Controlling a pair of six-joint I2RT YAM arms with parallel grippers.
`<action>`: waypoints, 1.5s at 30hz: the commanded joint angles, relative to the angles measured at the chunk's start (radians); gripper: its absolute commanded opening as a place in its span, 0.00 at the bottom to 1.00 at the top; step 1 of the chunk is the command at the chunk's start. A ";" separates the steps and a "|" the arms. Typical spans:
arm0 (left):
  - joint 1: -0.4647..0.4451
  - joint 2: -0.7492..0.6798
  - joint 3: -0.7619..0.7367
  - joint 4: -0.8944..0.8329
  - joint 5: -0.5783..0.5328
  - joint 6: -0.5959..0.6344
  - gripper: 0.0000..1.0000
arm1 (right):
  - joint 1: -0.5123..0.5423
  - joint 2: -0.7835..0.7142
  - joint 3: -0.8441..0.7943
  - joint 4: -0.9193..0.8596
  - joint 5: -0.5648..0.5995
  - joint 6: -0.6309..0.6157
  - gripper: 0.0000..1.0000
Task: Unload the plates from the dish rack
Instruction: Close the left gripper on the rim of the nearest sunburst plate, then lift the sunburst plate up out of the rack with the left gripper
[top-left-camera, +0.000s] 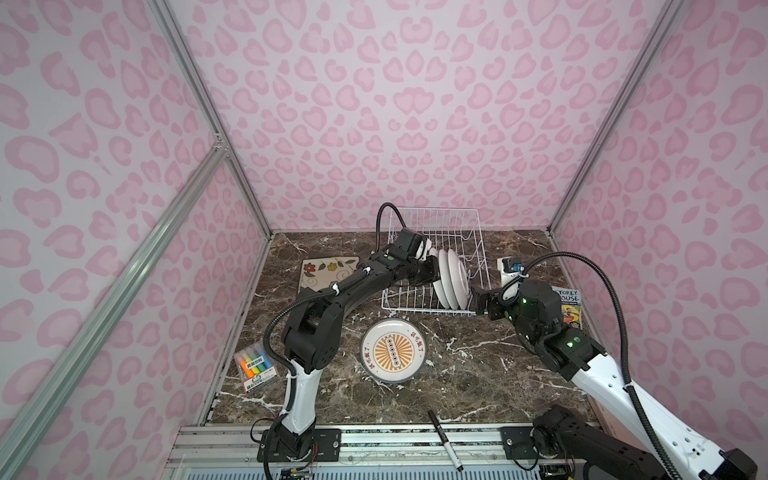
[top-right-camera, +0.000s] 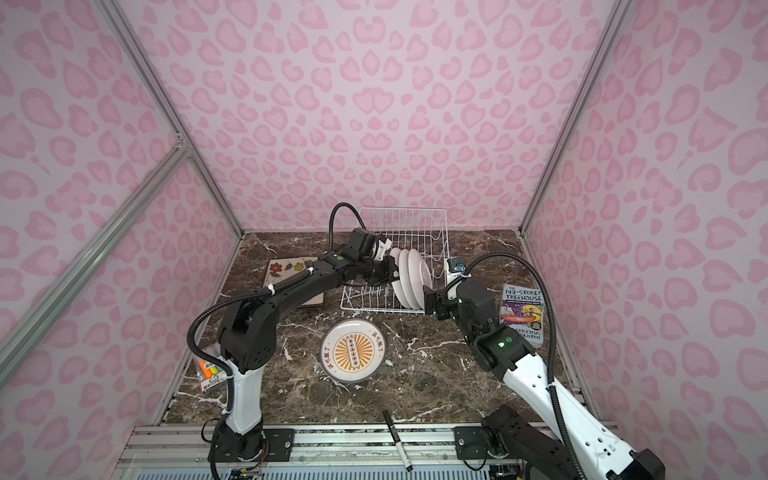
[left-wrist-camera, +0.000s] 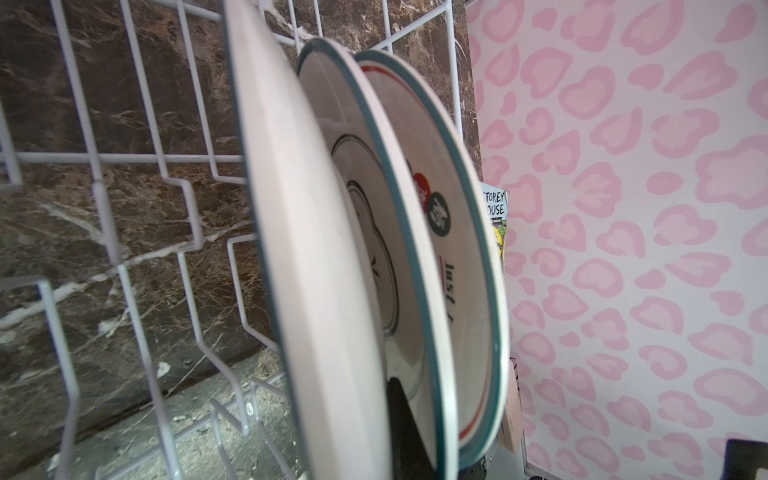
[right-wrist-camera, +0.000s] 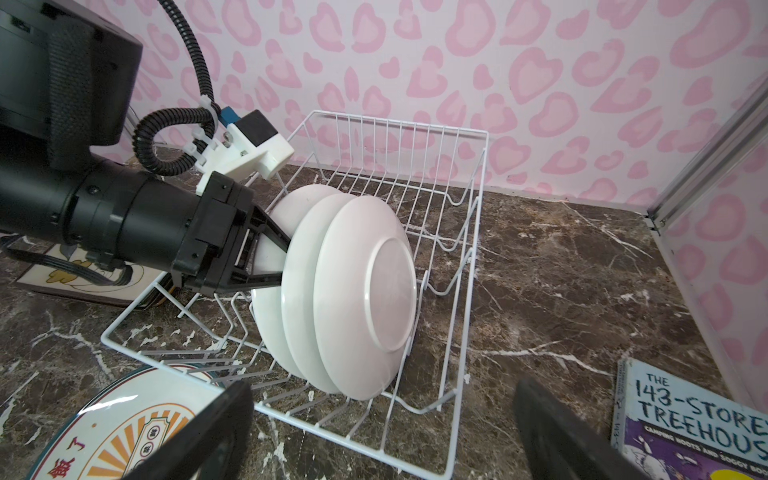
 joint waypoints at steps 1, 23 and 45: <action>0.000 -0.032 -0.002 0.041 0.027 -0.028 0.03 | 0.001 -0.004 -0.005 0.036 0.011 0.007 0.99; 0.000 -0.161 -0.009 -0.046 0.023 0.038 0.03 | 0.002 -0.024 -0.006 0.043 0.008 0.016 0.99; 0.005 -0.269 -0.055 -0.101 -0.012 0.091 0.03 | 0.013 -0.025 -0.006 0.063 -0.014 0.025 0.99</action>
